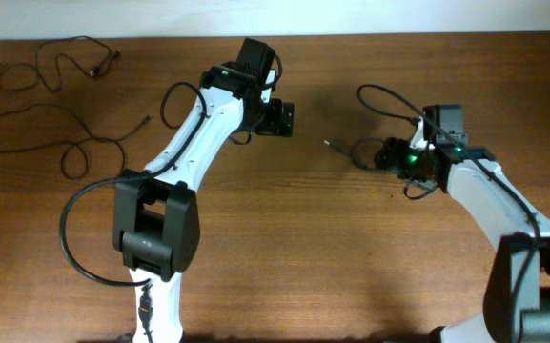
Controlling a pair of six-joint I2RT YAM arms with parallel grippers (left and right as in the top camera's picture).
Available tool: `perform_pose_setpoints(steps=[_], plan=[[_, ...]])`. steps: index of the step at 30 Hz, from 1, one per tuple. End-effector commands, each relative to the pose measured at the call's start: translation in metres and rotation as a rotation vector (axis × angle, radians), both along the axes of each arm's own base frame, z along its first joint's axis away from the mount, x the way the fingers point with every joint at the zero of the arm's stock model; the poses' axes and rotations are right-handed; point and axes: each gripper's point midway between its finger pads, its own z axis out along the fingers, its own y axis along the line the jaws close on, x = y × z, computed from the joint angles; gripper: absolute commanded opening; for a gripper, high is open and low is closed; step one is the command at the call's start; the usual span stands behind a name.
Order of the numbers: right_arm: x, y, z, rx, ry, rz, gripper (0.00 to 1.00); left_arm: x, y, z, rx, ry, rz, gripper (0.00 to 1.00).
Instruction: Untangle cables
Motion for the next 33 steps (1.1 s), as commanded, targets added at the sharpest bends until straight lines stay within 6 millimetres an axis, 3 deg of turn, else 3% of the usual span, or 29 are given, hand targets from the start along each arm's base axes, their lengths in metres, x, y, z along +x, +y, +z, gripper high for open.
perform_pose_setpoints(steps=[1,6,11,13,14,17,22,24,26,27,29,33], plan=[[-0.001,0.002,-0.026,0.01,0.045,0.011,0.61,0.002,0.005,0.002,0.023,-0.013,-0.001,0.99],[0.013,0.017,-0.017,0.094,-0.021,0.05,0.36,0.002,0.005,0.002,0.023,-0.012,-0.001,0.99],[0.02,0.017,-0.014,0.09,-0.05,0.05,0.25,0.002,0.005,0.002,0.023,-0.012,-0.001,0.99],[0.02,0.016,-0.014,0.088,-0.05,0.048,0.04,0.002,0.005,0.002,0.023,-0.012,-0.001,0.99],[0.02,0.019,-0.012,0.103,-0.053,0.056,0.04,0.002,0.005,0.002,0.023,-0.013,-0.001,0.99],[0.013,0.025,0.025,0.147,-0.085,0.077,0.04,0.002,0.005,0.002,0.023,-0.013,-0.001,0.99],[-0.043,0.018,0.141,0.192,-0.13,-0.002,0.04,0.002,0.005,0.002,0.023,-0.012,-0.001,0.99],[-0.07,0.036,0.188,0.292,-0.224,0.069,0.04,0.002,0.005,0.002,0.023,-0.012,-0.001,0.99],[-0.086,0.039,0.208,0.306,-0.274,0.086,0.04,0.002,0.005,0.002,0.023,-0.013,-0.001,0.99],[-0.094,0.031,0.207,0.273,-0.262,0.04,0.04,0.002,0.005,0.002,0.023,-0.012,-0.001,0.99],[-0.112,0.002,0.198,0.225,-0.175,-0.232,0.04,0.002,0.005,0.002,0.023,-0.012,-0.001,0.99],[-0.117,0.046,0.279,0.471,-0.451,0.0,0.04,0.002,0.005,0.002,0.022,-0.014,-0.001,0.99]])
